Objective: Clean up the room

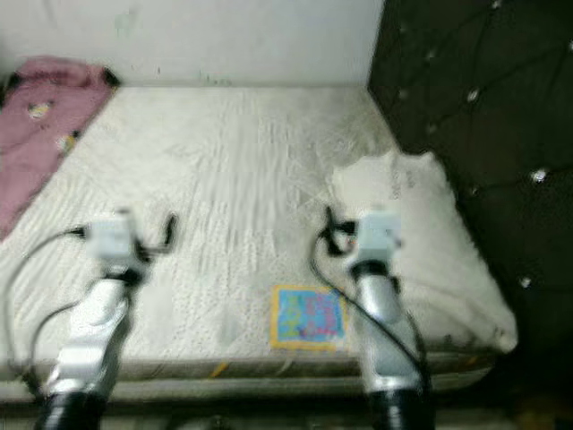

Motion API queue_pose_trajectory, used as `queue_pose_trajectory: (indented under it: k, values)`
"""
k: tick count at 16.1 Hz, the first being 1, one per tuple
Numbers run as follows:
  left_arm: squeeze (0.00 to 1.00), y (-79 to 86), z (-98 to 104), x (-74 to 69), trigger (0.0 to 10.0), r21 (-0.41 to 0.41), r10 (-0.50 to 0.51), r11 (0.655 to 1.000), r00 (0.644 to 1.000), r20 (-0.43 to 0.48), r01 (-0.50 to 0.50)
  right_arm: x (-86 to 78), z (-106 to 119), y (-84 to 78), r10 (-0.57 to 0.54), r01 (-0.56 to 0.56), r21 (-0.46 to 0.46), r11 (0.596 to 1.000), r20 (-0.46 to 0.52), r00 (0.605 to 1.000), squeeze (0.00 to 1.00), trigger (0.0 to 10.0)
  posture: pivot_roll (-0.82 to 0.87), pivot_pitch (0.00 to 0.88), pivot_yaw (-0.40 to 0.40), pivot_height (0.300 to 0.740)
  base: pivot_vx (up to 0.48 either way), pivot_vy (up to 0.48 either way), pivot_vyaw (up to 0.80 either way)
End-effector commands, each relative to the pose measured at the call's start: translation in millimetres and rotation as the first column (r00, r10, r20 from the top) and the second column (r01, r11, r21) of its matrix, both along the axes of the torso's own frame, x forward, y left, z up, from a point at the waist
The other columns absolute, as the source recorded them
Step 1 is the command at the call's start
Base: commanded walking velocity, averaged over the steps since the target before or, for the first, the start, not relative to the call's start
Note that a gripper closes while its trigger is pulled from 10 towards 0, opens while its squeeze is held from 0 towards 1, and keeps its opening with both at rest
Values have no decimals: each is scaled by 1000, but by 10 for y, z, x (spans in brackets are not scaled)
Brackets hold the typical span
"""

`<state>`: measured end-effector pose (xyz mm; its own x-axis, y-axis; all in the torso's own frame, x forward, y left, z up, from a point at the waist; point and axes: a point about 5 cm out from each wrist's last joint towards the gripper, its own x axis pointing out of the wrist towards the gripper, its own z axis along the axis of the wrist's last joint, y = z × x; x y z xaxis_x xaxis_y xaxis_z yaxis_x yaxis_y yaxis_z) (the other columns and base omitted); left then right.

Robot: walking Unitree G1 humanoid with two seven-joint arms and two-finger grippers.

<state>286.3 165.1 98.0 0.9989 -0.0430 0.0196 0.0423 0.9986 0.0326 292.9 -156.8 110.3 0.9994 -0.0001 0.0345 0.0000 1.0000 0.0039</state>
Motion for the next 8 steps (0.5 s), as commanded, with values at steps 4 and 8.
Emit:
queue_pose_trajectory:
  k: [4,8]
  values:
    - [0,59,33,29,10000,8,20,1000,1000,8,-20,15,37,60,28,-28,15,999,13,1000,0,10000,15,0,28,740,0,480,-748]
    - [0,39,25,32,10000,5,18,1000,1000,5,-18,14,25,64,39,-39,15,999,7,999,0,10000,15,0,26,740,0,480,-111]
